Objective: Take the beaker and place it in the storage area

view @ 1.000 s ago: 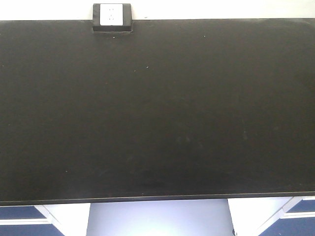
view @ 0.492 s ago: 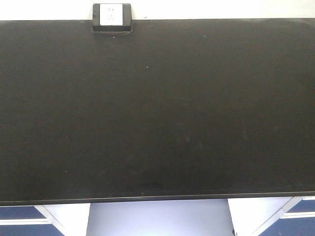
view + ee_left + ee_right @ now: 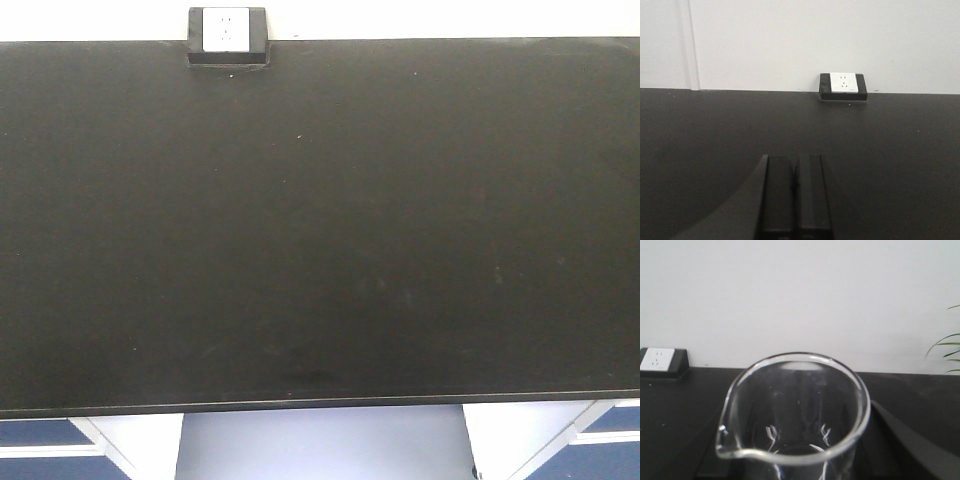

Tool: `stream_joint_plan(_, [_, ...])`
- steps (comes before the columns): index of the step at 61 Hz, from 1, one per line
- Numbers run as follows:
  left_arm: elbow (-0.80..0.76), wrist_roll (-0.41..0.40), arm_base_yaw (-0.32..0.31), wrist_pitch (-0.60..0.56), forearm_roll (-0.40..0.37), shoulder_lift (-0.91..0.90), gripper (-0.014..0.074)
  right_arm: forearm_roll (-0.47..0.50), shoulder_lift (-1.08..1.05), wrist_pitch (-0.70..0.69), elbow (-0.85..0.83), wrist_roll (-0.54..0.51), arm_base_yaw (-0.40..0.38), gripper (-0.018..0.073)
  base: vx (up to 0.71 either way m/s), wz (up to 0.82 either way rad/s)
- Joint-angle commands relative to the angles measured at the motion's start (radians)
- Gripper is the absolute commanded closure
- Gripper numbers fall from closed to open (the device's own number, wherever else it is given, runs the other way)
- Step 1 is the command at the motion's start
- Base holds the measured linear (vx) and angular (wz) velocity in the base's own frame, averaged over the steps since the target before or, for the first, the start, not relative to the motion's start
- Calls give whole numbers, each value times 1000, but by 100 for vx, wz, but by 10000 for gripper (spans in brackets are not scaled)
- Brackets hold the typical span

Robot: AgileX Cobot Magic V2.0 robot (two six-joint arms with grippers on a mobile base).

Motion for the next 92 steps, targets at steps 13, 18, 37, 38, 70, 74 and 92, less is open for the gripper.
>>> stream_joint_plan(13, [22,-6,-7,-84,-6,-17,605,-34,515,-502,-30,-4,-2,560,0,0])
stream_joint_plan(18, [22,-6,-7,-84,-6,-17,605,-150,633,-599,-30,0,-2,560,0,0])
stream_joint_plan(37, [22,-6,-7,-84,-6,-17,605,-368,963,-960,-30,114,-3,560,0,0])
stream_joint_plan(38, [22,-6,-7,-84,-6,-17,605,-367,973,-965,-30,114,-3,560,0,0])
stream_joint_plan(70, [22,-6,-7,-84,-6,-17,605,-367,1250,-1121,-30,114,-3,560,0,0])
stream_joint_plan(74, [22,-6,-7,-84,-6,-17,605,-367,1275,-1146,-30,114,-3,560,0,0])
stream_joint_plan(92, [22,-6,-7,-84,-6,-17,605,-366,1372,-1210,-30,95,-3,560,0,0])
